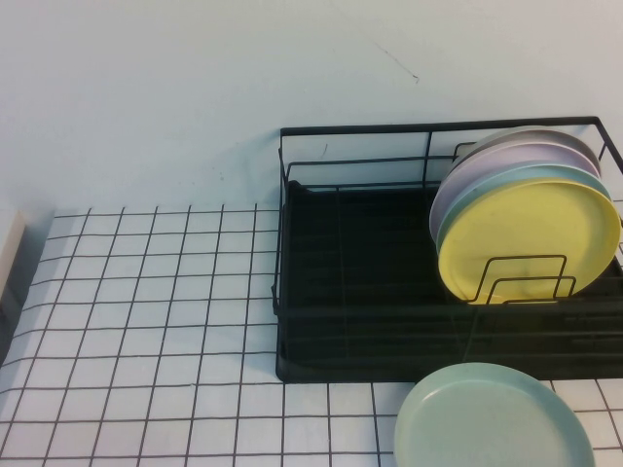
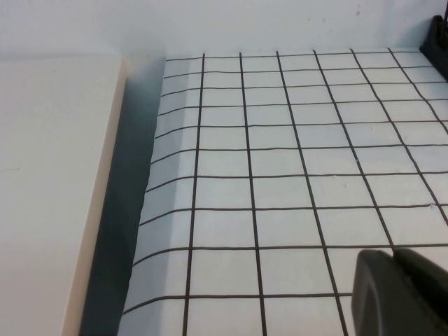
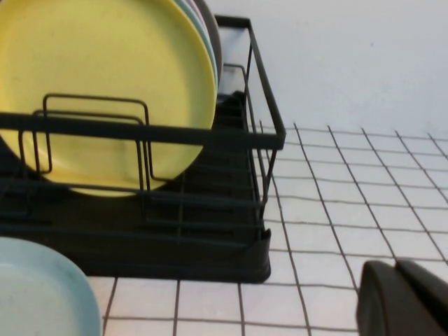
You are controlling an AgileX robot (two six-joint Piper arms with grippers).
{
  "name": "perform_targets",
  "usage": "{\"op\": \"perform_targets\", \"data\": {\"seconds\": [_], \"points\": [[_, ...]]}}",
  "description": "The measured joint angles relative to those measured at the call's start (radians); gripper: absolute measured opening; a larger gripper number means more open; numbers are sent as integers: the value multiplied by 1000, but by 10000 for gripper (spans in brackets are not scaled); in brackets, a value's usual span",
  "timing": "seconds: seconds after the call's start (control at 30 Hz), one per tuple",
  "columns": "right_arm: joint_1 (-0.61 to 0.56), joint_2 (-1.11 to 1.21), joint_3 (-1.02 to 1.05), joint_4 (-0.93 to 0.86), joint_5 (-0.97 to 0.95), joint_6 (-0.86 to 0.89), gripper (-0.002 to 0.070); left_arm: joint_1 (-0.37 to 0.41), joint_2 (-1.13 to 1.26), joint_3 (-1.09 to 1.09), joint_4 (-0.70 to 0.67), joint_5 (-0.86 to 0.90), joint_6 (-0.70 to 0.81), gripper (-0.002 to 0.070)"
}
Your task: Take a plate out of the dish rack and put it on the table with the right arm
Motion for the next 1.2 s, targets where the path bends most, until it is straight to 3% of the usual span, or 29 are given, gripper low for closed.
{"op": "perform_targets", "data": {"seconds": [0.47, 0.7, 0.97, 1.2], "points": [[0, 0, 0, -5, -223, -47, -2, 0, 0, 0, 0, 0, 0, -3], [0, 0, 0, -5, -559, -45, -2, 0, 0, 0, 0, 0, 0, -3], [0, 0, 0, 23, -958, 107, -2, 0, 0, 0, 0, 0, 0, -3], [0, -2, -13, 10, -949, 54, -2, 0, 0, 0, 0, 0, 0, -3]]}}
